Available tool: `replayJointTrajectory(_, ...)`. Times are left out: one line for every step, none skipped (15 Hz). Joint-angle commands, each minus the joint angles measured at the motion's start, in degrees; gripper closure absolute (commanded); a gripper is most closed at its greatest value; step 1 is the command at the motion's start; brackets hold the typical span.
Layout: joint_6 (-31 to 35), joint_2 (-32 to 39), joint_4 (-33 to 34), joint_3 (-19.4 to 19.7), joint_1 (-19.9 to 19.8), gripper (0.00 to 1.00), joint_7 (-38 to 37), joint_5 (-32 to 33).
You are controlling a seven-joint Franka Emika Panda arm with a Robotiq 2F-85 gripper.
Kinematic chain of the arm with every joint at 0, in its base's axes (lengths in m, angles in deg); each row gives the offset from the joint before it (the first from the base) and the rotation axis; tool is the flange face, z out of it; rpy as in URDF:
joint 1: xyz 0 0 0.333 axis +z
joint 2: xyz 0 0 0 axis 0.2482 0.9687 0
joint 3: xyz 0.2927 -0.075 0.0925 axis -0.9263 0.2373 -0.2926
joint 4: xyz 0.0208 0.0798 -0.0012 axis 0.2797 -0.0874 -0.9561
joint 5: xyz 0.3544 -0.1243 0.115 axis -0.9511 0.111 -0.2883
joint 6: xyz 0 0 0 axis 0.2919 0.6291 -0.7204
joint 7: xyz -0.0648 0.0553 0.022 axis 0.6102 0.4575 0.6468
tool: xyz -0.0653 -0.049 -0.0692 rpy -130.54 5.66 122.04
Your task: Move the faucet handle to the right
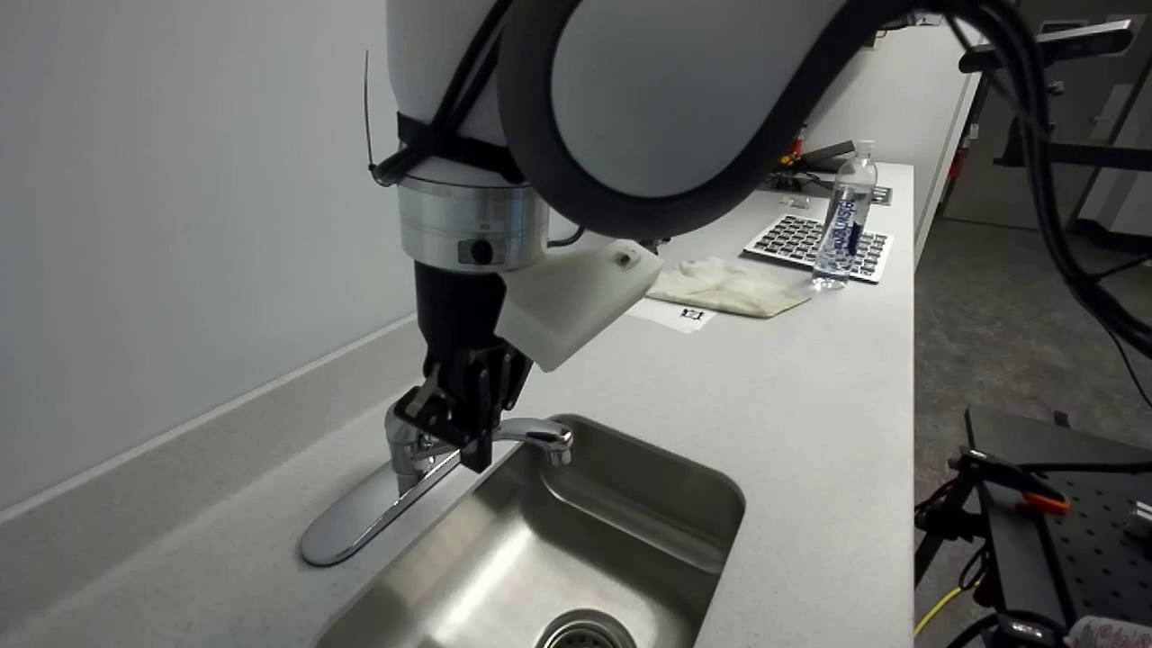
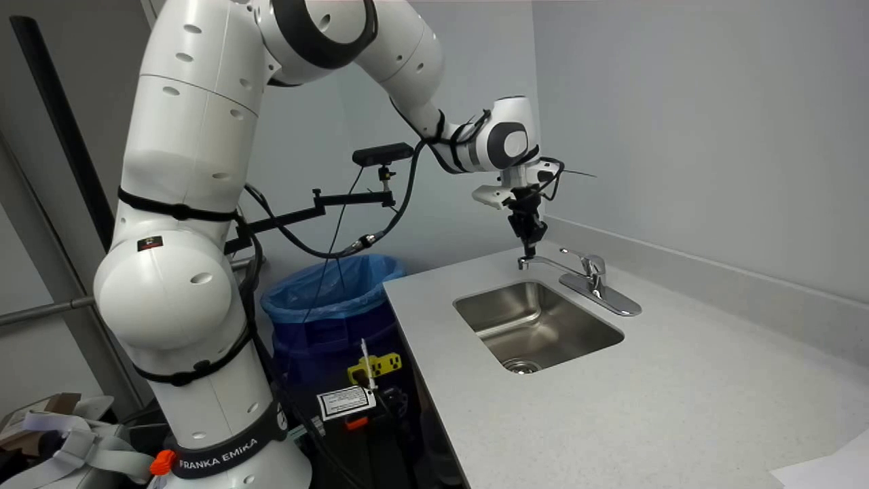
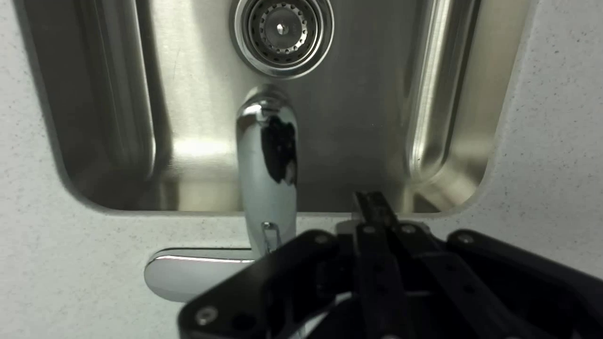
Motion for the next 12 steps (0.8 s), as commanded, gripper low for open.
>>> replayJointTrajectory(-0.41,0.67,0.44,1.12,0.55,1.00,-2.07,1.60)
replayJointTrajectory(-0.58,0.83,0.45,1.24,0.54,1.00,-2.17,1.56)
replayJointTrajectory(-0.69,0.96,0.42,1.31,0.54,1.00,-2.21,1.50)
replayJointTrajectory(-0.72,1.06,0.33,1.37,0.57,1.00,-2.28,1.47)
replayJointTrajectory(-0.79,1.04,0.07,1.40,0.57,1.00,-2.30,1.38)
replayJointTrajectory(-0.80,1.04,-0.13,1.47,0.56,1.00,-2.32,1.38)
replayJointTrajectory(-0.89,0.94,-0.47,1.56,0.48,1.00,-2.29,1.37)
replayJointTrajectory(-0.90,0.83,-0.78,1.64,0.41,1.00,-2.23,1.40)
replayJointTrajectory(-0.94,0.63,-1.22,1.79,0.30,1.00,-2.14,1.49)
replayJointTrajectory(-0.97,0.53,-1.48,1.98,0.26,1.00,-2.15,1.66)
replayJointTrajectory(-0.95,0.46,-1.54,2.10,0.22,1.00,-2.21,1.75)
replayJointTrajectory(-0.93,0.39,-1.63,2.27,0.13,1.00,-2.32,1.81)
